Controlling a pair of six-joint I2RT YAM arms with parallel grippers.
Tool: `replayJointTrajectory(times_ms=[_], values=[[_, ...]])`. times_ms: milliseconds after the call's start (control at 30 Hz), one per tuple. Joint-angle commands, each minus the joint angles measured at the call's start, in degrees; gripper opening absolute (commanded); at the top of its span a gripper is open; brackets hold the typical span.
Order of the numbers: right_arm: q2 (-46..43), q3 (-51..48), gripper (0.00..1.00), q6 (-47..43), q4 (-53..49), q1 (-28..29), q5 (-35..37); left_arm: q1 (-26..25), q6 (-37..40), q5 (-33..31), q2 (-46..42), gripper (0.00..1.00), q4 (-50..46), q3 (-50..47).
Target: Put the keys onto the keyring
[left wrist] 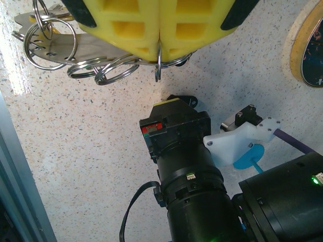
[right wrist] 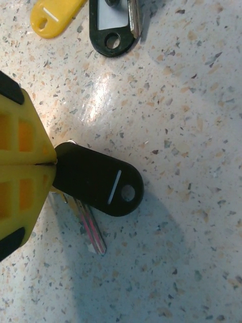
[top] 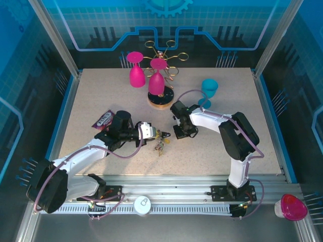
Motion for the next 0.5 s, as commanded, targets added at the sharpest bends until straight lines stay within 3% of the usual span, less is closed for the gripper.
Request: replayJointTrajectory(times_ms=[0, 233, 467], values=[[-4.03, -1.18, 0.00, -1.20, 0.51, 0.38, 0.10, -0.32, 0.31, 0.29, -0.18, 0.00, -0.01, -0.42], [-17.59, -8.72, 0.00, -11.65, 11.14, 0.34, -1.22, -0.32, 0.16, -0.12, -0.60, 0.00, 0.70, -0.59], [-28.13, -15.31, 0.00, -23.77, 20.20, -1.17, -15.86, -0.42, -0.67, 0.00, -0.59, 0.00, 2.21, -1.08]])
